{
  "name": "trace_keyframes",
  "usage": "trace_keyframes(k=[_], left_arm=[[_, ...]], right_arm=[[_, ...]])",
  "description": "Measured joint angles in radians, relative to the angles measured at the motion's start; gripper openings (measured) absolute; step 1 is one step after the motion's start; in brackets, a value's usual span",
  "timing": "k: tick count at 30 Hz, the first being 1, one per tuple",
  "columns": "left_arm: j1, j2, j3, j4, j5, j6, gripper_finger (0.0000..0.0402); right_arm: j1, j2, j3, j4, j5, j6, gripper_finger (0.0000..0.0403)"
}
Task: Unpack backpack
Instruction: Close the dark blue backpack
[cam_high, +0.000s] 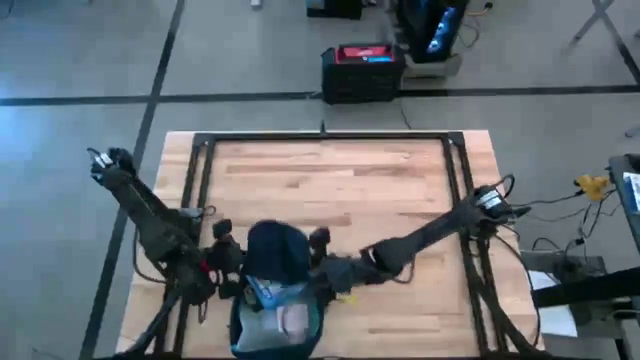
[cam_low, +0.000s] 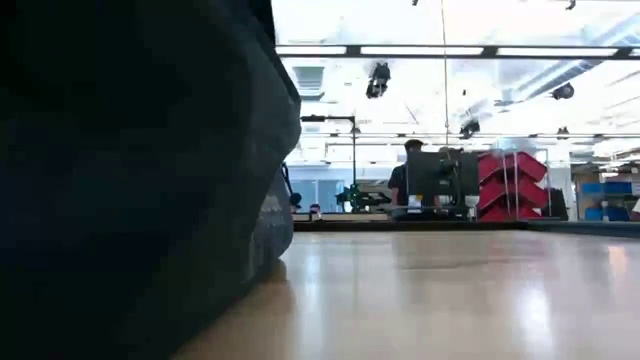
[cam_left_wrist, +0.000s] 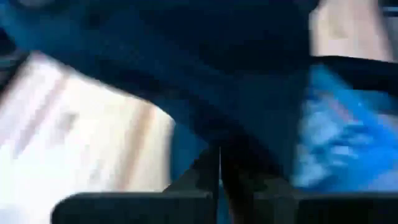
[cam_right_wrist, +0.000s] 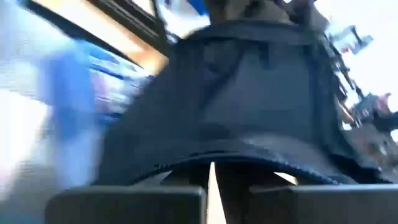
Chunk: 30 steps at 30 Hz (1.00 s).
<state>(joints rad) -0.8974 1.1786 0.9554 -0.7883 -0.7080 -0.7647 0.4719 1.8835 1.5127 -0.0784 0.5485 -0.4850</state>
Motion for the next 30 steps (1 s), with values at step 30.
trace_keyframes(k=[30], left_arm=[[-0.113, 0.179, 0.006, 0.284, -0.048, 0.044, 0.0000]], right_arm=[[0.104, 0.014, -0.092, -0.285, 0.001, 0.446, 0.0002]])
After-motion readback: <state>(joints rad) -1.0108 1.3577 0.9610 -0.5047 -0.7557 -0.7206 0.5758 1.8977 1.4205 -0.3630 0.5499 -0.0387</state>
